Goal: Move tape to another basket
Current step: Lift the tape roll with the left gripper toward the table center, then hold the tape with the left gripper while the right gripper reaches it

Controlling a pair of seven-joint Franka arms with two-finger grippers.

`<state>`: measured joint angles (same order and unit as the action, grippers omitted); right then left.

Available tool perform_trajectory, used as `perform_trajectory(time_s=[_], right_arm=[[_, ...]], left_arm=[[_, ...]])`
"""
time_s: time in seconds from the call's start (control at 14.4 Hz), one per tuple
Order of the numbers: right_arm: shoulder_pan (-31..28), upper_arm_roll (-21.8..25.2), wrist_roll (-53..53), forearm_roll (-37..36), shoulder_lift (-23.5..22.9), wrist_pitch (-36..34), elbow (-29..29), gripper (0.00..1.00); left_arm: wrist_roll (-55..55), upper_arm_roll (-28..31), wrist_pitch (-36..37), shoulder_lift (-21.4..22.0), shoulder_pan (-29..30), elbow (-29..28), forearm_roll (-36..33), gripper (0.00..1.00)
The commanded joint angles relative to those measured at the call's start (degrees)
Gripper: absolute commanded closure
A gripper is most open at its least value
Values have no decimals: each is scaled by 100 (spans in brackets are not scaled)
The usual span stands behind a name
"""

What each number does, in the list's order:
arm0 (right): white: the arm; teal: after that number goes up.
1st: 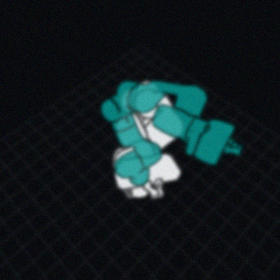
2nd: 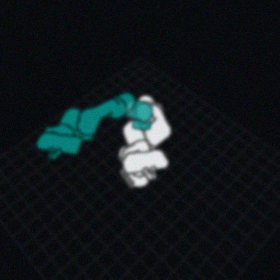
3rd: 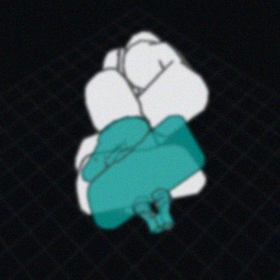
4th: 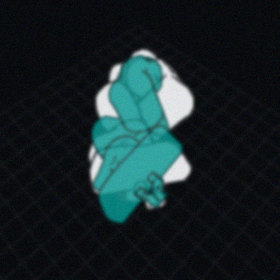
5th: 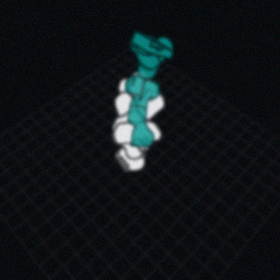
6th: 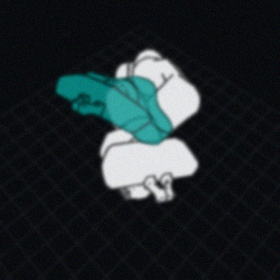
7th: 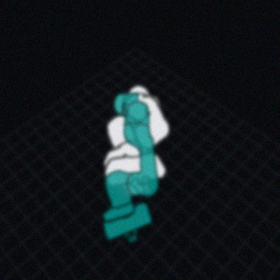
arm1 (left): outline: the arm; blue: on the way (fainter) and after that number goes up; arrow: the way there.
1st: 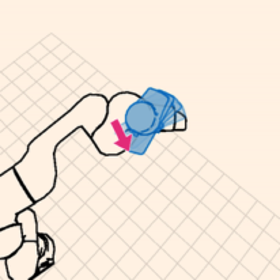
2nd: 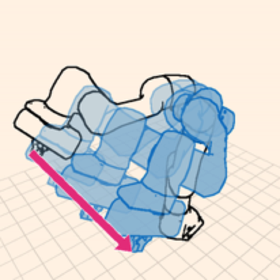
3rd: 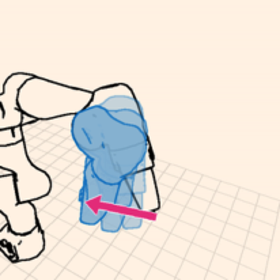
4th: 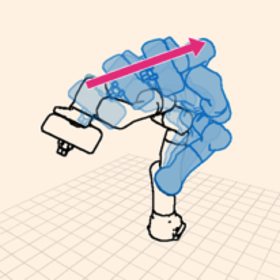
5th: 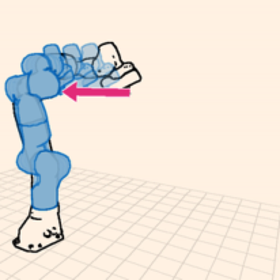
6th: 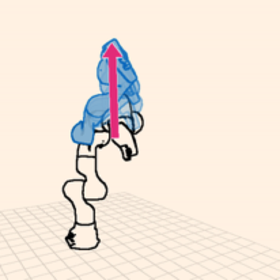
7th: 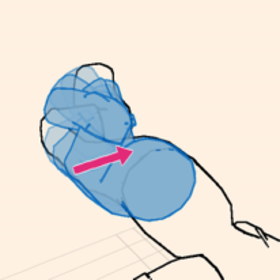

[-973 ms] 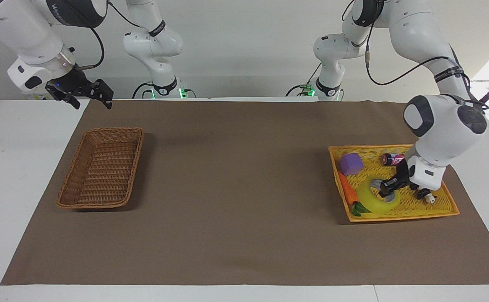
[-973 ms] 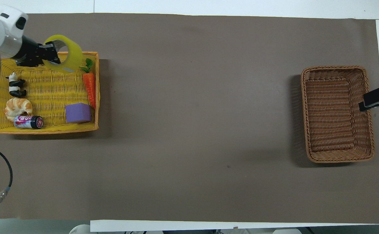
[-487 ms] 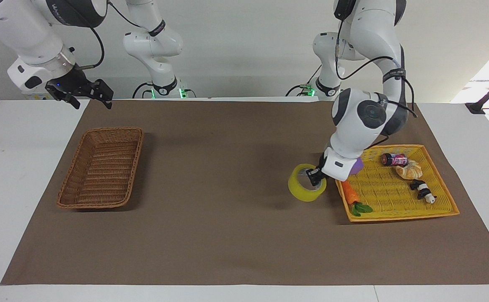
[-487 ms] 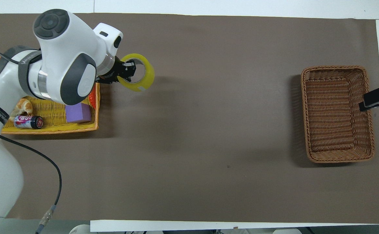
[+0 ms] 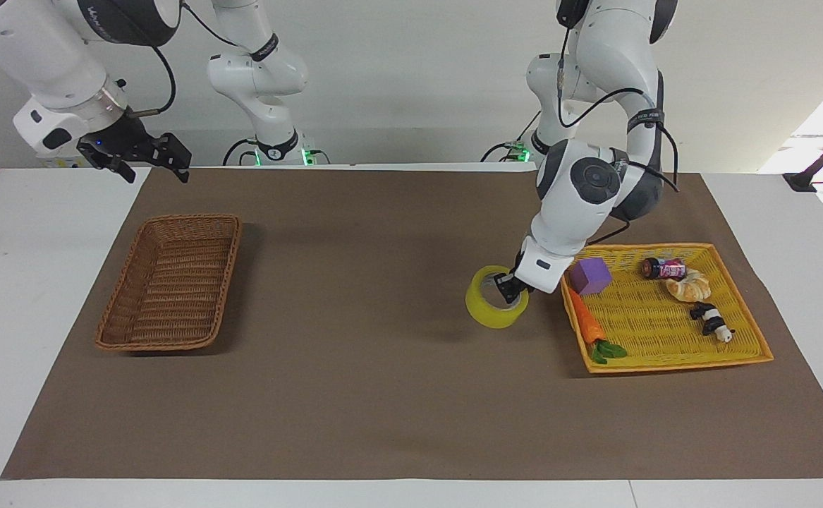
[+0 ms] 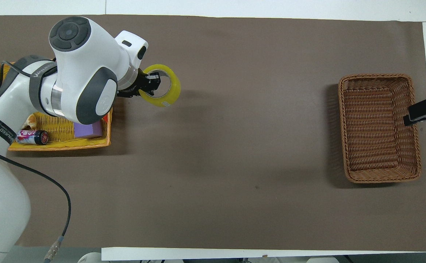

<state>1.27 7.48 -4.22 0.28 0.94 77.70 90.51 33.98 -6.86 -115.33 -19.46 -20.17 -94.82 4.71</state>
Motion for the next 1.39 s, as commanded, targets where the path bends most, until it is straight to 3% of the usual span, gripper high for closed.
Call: perform_trajectory(time_s=[0.0, 0.14, 0.42, 0.56, 0.76, 0.97, 1.32], right_arm=[[-4, -71, -166, -37, 143, -88, 151, 0], [-82, -62, -560, 556, 152, 147, 221, 0], [-101, -27, -720, 3269, 109, 1507, 1194, 0], [275, -53, -729, 4667, -206, 2447, 1599, 0], [952, -62, -939, 6373, -1023, 3381, 1689, 0], [1279, -62, -1825, 8097, -1674, 3595, 1742, 0], [1998, -62, -2240, 9539, -2378, 3822, 1768, 0]], left_arm=[[-5, 71, -78, 188, -57, -168, 65, 95], [-5, 71, -69, 197, -57, -177, 65, 95], [-14, 71, -86, 197, -48, -195, 65, 95], [-6, 71, -60, 206, -57, -195, 65, 95], [-5, 71, 27, 215, -66, -203, 65, 95], [-14, 71, 98, 224, -153, -230, 65, 95], [-49, 71, 46, 268, -285, -300, 65, 95]])
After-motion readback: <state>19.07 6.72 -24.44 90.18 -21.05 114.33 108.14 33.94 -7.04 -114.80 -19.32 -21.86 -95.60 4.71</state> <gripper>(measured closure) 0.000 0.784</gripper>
